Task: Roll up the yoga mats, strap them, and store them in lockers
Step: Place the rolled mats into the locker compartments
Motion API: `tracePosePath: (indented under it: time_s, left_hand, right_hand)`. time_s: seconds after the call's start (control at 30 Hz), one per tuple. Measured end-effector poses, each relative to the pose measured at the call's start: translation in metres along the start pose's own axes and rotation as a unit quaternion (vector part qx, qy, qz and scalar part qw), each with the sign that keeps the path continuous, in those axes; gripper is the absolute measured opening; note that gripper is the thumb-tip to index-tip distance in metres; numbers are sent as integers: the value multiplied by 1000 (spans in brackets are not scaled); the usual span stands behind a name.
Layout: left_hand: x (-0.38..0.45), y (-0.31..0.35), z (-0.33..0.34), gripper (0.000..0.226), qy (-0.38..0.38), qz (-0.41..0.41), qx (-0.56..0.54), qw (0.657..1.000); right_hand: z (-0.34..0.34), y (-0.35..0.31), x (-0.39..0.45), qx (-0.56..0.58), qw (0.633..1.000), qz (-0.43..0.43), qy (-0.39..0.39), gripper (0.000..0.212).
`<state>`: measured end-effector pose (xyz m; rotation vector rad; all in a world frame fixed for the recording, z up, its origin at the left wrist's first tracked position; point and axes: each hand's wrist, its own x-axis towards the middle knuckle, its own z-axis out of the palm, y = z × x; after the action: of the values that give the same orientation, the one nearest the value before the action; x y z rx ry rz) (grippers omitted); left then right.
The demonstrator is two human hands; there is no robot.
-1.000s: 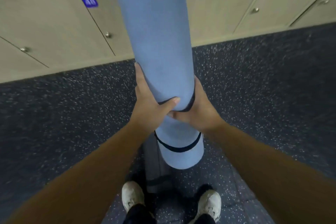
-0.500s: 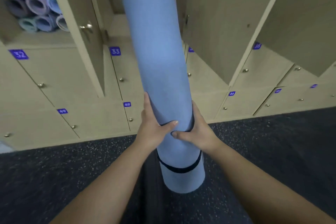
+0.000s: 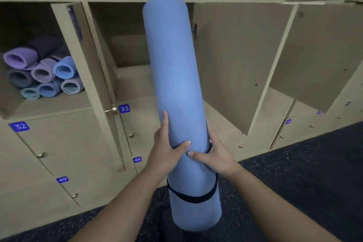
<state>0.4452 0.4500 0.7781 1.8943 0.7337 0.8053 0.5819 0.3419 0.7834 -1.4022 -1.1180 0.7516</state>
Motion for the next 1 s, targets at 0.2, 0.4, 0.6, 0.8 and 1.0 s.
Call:
tracePosePath:
  time_s: [0.2, 0.4, 0.6, 0.8, 1.0]
  left_hand:
    - [80, -7, 4, 85, 24, 0, 50, 998]
    - [176, -25, 9, 68, 114, -48, 45, 991]
    - [257, -47, -2, 62, 123, -93, 14, 988]
    - [312, -67, -29, 74, 98, -153, -24, 983]
    - [373, -76, -46, 75, 73, -155, -22, 985]
  right_hand:
    - [-20, 7, 85, 52, 999, -3, -10, 79]
    - [-44, 30, 189, 82, 996, 13, -32, 71]
    - [-46, 48, 275, 105, 993, 21, -46, 57]
    - [-42, 57, 339, 79, 993, 55, -69, 72]
    - [-38, 57, 392, 91, 992, 57, -71, 75]
